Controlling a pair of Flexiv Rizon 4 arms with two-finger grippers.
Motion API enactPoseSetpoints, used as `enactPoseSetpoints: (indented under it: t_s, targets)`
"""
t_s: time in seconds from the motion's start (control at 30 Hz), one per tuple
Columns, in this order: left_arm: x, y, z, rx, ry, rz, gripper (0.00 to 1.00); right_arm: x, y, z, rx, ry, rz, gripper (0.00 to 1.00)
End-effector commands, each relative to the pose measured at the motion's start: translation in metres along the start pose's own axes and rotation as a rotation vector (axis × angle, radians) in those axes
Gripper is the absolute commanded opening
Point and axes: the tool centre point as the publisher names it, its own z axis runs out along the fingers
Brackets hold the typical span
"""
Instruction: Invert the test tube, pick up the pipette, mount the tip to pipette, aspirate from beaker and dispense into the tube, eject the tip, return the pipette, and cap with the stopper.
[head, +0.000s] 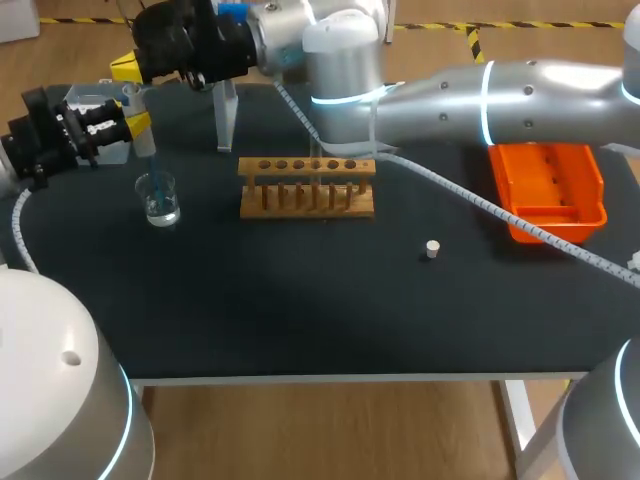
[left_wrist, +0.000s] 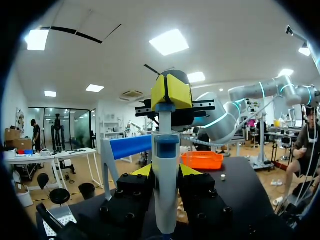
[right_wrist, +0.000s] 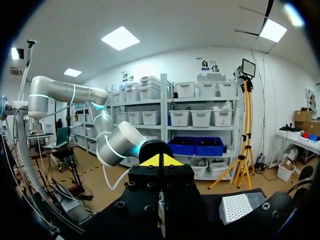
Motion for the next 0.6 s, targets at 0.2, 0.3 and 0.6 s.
enactPoseSetpoints:
  t_s: [0.2, 0.3, 0.6]
  targets:
    - [-0.001, -0.001, -0.001, 0.004, 0.004, 0.001, 0.0, -0.003, -0.01, 0.0, 0.001, 0.003, 0.008, 0.0]
    - [-0.001, -0.001, -0.001, 0.004, 0.004, 0.001, 0.0, -0.003, -0.013, 0.0, 0.005, 0.002, 0.011, 0.0]
    - [-0.001, -0.001, -0.001, 0.004, 0.004, 0.001, 0.0, -0.002, -0.023, 0.0, 0.018, 0.002, 0.021, 0.0]
